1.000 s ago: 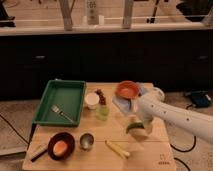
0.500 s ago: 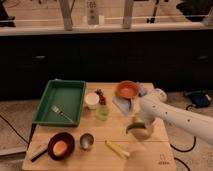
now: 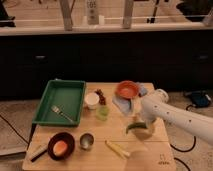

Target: Place pepper in metal cup

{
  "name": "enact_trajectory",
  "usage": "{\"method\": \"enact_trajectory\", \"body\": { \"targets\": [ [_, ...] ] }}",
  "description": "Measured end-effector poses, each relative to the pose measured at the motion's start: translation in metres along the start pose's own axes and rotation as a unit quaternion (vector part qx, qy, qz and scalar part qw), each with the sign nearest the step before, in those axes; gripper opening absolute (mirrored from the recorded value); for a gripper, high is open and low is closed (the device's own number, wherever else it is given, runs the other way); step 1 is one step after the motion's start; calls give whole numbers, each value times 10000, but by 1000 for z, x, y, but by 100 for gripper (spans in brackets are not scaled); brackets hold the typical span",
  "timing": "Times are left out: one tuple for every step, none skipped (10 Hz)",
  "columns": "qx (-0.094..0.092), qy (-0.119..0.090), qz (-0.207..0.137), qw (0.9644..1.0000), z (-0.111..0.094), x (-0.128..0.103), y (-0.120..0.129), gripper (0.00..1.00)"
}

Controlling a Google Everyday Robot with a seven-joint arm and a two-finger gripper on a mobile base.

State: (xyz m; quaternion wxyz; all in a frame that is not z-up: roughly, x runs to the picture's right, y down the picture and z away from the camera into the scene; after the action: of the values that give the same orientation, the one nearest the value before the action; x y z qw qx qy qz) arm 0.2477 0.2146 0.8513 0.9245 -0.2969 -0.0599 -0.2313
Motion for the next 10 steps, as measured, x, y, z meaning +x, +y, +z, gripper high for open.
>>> {"method": "enact_trajectory", "body": {
  "targets": [
    [9, -15, -3, 10000, 1, 1, 0, 77],
    [18, -17, -20, 10000, 1, 2, -1, 76],
    [22, -23, -36, 10000, 1, 3, -1, 73],
    [21, -37, -50, 10000, 2, 4, 0, 65],
    [26, -41, -68, 10000, 2, 5, -1, 60],
    [39, -43, -79, 10000, 2, 6, -1, 57],
    [49, -54, -81, 9999, 0, 8, 0, 48],
    [56, -45, -77, 9999, -2, 11, 2, 37],
    [71, -41, -85, 9999, -7, 11, 1, 26],
    [60, -36, -98, 9999, -10, 11, 2, 18]
  ]
}}
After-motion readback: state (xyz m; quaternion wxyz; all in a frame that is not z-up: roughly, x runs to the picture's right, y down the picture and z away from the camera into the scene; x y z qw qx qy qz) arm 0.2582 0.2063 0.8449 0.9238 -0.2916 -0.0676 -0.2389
